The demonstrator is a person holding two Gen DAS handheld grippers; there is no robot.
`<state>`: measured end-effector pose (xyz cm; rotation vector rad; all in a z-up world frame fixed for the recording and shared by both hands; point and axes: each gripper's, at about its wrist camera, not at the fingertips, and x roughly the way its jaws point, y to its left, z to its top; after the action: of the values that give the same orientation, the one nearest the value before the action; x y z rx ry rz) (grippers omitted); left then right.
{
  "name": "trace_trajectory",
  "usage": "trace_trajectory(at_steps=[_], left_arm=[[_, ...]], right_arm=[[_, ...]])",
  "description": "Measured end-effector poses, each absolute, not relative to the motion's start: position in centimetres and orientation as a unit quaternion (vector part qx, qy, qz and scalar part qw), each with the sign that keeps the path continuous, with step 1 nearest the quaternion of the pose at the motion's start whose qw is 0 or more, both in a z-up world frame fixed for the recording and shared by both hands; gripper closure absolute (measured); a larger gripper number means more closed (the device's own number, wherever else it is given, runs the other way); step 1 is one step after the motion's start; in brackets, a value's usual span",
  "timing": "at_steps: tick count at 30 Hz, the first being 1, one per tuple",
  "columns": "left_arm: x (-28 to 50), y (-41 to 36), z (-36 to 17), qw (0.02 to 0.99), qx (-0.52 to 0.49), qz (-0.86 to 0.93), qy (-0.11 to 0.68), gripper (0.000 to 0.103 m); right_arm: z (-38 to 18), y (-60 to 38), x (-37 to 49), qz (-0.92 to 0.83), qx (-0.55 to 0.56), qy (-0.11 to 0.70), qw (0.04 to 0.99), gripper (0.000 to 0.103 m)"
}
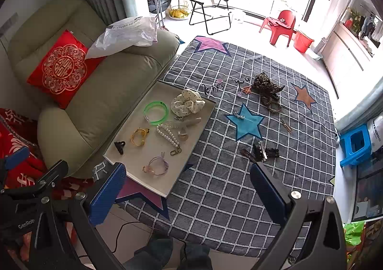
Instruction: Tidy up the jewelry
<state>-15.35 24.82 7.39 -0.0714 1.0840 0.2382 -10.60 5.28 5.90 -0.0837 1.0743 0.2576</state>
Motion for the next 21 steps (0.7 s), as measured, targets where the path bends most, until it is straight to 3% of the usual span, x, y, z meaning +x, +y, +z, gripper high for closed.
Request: trace_trajectory(at_steps=[21], left_arm=[[-15.32, 24.85, 7.38, 0.849, -0.033, 0.113, 0.515, 0.000]], right_arm=[[5.99, 5.25, -10.40, 0.124, -0.041, 0.511, 0.850, 0.000]])
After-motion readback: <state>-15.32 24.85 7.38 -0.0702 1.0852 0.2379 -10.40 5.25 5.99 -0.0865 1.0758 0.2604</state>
